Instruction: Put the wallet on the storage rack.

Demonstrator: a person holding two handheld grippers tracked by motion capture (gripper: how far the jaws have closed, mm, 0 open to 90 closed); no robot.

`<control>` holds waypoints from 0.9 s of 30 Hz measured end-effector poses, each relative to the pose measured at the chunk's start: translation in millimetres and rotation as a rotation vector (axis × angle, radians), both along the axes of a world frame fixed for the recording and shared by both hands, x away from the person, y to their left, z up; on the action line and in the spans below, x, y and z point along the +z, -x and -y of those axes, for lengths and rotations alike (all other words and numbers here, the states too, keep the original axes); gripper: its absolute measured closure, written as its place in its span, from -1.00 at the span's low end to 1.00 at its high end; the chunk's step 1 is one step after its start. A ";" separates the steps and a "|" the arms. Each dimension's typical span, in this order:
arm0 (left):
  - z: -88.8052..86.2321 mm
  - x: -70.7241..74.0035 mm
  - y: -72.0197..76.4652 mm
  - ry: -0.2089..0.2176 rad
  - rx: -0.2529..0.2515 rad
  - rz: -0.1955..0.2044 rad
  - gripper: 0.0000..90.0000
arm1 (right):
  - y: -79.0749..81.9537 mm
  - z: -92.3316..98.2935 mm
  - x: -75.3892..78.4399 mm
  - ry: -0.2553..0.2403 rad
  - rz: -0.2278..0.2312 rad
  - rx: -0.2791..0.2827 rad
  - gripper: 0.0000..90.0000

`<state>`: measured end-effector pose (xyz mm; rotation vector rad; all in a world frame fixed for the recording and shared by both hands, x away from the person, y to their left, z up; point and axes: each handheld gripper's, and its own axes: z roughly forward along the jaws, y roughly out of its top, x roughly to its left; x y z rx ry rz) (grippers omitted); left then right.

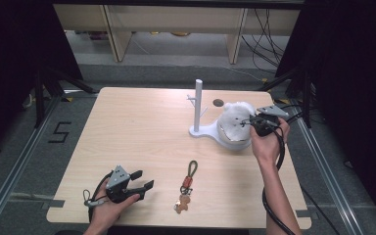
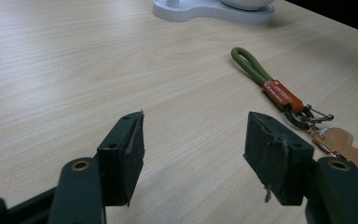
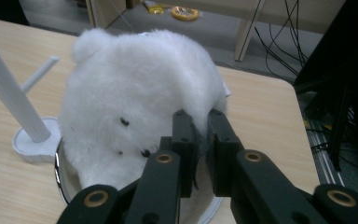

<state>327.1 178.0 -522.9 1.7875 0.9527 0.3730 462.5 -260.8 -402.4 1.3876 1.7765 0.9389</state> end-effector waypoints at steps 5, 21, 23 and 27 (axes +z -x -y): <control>0.5 -0.1 0.1 0.009 0.003 -0.001 -0.17 | -1.2 1.4 -5.5 0.008 -0.014 -0.008 0.85; 0.5 0.0 -0.1 0.002 -0.001 -0.002 -0.17 | -1.5 7.6 -6.4 -0.016 -0.025 -0.019 0.42; 0.4 0.0 -0.1 0.001 -0.001 -0.001 -0.17 | 0.0 9.4 -3.9 -0.024 -0.025 -0.024 0.29; 0.6 0.0 -0.3 0.005 -0.001 -0.001 -0.18 | 4.7 11.6 0.4 -0.043 -0.030 -0.034 0.14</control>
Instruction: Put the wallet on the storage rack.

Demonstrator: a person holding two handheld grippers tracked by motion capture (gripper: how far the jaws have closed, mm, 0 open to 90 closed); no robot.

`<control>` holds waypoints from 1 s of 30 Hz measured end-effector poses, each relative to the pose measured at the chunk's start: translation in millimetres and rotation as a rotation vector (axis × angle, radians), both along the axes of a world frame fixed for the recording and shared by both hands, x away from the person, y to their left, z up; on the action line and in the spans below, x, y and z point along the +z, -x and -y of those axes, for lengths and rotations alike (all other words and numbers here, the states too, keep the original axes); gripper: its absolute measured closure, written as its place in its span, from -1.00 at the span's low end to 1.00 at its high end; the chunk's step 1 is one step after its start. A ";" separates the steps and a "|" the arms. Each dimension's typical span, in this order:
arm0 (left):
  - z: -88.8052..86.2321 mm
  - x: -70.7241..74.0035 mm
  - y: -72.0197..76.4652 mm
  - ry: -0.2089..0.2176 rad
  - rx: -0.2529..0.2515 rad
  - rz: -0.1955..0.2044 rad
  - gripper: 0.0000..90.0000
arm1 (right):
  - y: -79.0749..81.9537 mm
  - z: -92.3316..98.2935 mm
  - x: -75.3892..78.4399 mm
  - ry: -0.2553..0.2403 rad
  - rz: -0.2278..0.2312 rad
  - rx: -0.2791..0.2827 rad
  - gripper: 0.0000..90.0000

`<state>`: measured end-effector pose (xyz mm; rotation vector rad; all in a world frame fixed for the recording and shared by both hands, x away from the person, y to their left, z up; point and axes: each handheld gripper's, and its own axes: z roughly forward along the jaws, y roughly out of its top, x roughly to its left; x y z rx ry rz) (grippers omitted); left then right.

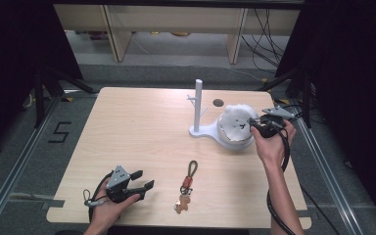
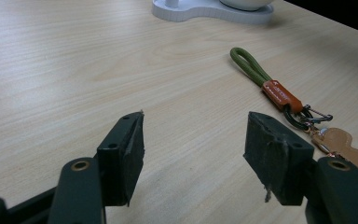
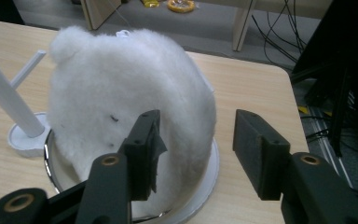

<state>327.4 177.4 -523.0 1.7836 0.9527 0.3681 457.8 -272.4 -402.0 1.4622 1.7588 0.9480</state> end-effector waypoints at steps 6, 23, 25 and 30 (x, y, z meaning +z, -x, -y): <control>0.0 0.5 -0.4 -0.001 0.004 0.005 -0.18 | 10.8 5.5 5.3 -0.029 -0.003 0.023 0.11; 5.2 19.7 -7.5 -0.006 -0.020 0.008 -0.23 | 50.5 5.1 -20.4 -0.069 -0.199 0.096 0.02; 7.1 23.1 -9.5 -0.023 -0.018 0.000 -0.24 | 55.2 3.7 -26.5 -0.085 -0.221 0.096 0.01; 13.7 32.7 -16.7 -0.028 -0.055 -0.030 -0.24 | 65.0 -0.5 -41.5 -0.092 -0.263 0.105 0.02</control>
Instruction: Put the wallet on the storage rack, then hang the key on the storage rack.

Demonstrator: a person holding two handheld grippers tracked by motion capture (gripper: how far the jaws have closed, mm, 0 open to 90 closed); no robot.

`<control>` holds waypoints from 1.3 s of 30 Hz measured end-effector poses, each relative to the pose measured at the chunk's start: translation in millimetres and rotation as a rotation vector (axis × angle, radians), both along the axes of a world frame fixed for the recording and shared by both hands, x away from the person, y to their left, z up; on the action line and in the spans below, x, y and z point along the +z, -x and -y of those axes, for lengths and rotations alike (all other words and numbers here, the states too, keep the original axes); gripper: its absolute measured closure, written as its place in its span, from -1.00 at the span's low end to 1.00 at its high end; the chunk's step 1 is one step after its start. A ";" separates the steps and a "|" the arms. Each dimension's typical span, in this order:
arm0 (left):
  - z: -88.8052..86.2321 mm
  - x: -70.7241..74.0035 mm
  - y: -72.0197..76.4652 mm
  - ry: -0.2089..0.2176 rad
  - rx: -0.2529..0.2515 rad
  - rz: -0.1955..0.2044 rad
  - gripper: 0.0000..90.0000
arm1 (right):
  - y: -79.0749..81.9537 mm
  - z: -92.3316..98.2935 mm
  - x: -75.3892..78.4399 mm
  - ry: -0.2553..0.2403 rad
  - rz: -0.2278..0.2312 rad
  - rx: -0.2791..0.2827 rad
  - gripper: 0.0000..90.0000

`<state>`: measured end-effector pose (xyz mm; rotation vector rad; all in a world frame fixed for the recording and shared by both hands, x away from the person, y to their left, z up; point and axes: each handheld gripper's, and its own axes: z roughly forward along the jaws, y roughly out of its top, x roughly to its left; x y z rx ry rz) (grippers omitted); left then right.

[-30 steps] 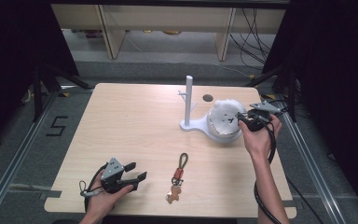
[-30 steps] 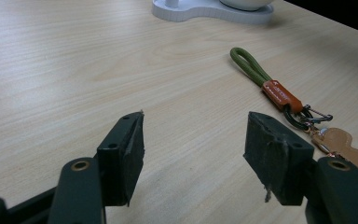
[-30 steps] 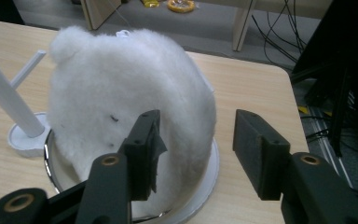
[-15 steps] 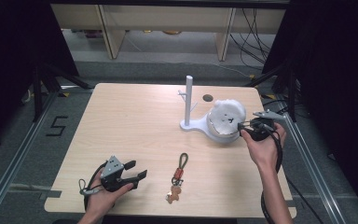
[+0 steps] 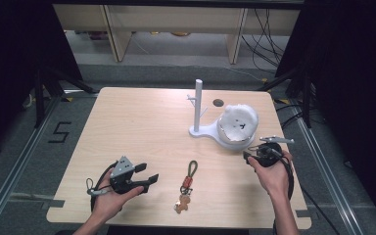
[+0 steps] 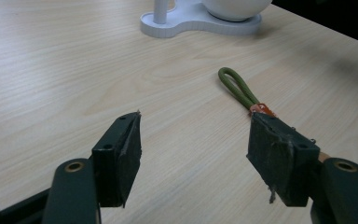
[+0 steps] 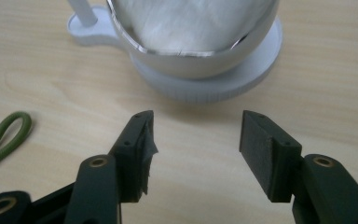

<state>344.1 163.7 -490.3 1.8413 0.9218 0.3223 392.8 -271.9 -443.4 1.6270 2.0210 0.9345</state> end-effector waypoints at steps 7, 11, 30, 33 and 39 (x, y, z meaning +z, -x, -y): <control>14.3 16.4 -11.9 -0.012 -0.055 -0.065 -0.19 | 14.9 -8.2 -13.6 0.002 -0.088 0.002 0.10; 32.5 27.6 -19.3 -0.072 -0.098 -0.090 -0.13 | 20.4 -11.6 -16.8 0.027 -0.143 0.000 0.11; 99.1 37.2 -62.7 -0.343 -0.182 -0.394 -0.09 | 31.5 -13.6 -22.0 0.042 -0.247 -0.031 0.16; 110.2 36.5 -66.1 -0.369 -0.170 -0.424 -0.06 | 31.8 -11.9 -22.7 0.048 -0.245 -0.017 0.16; 130.0 33.7 -70.7 -0.419 -0.153 -0.487 -0.03 | 32.0 -11.2 -23.5 0.046 -0.238 -0.026 0.15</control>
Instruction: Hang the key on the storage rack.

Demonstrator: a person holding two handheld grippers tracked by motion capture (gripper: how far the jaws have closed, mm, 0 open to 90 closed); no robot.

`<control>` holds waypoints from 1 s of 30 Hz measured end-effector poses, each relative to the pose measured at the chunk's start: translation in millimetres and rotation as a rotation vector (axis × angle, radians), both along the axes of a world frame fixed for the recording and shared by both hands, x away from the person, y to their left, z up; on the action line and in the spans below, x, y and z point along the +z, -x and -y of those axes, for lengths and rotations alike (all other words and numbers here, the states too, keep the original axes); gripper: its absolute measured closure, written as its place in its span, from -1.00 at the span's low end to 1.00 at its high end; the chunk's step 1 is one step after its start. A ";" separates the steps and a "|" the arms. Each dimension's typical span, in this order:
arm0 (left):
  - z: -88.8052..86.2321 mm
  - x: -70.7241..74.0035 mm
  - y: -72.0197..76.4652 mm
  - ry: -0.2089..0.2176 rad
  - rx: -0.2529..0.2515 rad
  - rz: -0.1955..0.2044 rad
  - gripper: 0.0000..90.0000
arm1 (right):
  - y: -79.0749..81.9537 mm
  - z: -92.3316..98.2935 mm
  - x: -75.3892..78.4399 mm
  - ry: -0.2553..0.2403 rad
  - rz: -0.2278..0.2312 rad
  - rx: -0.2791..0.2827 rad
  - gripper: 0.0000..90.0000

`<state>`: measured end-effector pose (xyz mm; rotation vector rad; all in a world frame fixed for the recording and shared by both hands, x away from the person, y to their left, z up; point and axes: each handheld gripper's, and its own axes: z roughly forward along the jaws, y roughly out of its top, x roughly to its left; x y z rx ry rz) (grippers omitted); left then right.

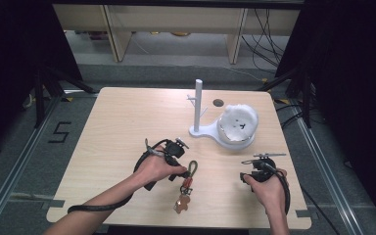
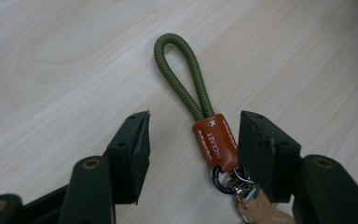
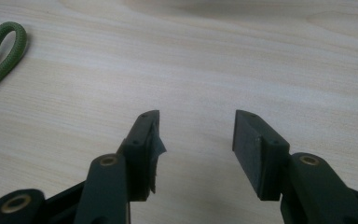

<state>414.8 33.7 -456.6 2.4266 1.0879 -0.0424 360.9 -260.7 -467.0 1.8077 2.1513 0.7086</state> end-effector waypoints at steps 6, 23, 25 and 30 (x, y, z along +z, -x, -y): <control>8.9 -6.2 -2.6 -0.077 -0.039 -0.016 -0.03 | 0.1 -1.2 -0.1 -0.017 -0.004 0.007 0.15; 29.6 -19.9 4.8 -0.160 -0.031 -0.032 0.02 | 0.6 -3.9 0.4 -0.029 -0.003 0.012 0.13; 30.7 -20.2 4.9 -0.158 -0.027 -0.045 0.04 | 0.3 -3.5 -0.3 -0.020 0.002 0.018 0.13; 33.4 -20.2 5.5 -0.174 -0.050 -0.056 0.19 | 0.7 -4.0 0.0 -0.029 -0.001 0.021 0.13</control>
